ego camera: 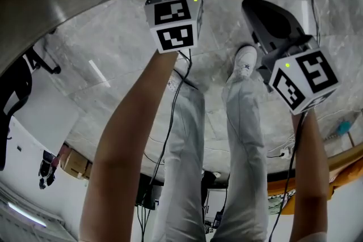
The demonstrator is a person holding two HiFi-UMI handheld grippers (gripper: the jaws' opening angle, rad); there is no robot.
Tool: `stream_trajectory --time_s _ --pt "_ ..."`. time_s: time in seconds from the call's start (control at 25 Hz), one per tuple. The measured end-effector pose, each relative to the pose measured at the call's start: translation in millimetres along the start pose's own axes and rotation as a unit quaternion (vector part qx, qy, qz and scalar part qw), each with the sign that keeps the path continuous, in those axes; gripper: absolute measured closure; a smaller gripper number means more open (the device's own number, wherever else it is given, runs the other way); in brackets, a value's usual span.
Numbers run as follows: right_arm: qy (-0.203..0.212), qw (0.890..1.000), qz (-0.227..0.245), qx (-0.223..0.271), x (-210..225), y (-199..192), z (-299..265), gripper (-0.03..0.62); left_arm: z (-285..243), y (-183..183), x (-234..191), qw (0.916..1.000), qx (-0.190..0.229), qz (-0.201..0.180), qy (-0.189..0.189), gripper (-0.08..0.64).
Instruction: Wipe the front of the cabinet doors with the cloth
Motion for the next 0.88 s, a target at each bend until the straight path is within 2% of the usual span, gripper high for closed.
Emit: stream_trajectory --time_s 0.2,0.4,0.64,0.88 --pt "-0.012 1.000 -0.006 0.011 15 7 5 0.565 -22 14 12 0.9999 0.000 -0.013 -0.007 0.488" --pt "-0.019 1.000 -0.006 0.017 12 11 0 0.565 -24 13 2 0.9999 -0.006 -0.012 -0.008 0.488" --pt "-0.018 1.000 0.005 0.012 -9 7 -16 0.565 -14 5 -30 0.9997 -0.015 -0.015 -0.014 0.488" --pt "-0.004 1.000 0.018 0.003 -39 6 -35 0.565 9 -18 -77 0.9994 -0.028 0.006 0.018 0.488"
Point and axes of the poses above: the fingertips, and each gripper's own axes: z backward along the fingers, x to its right, y out of its top, the point moved 4 cm from there along z, backward along the fingers, and after that the axes turned 1 degree about x, right-handed, at the moved point
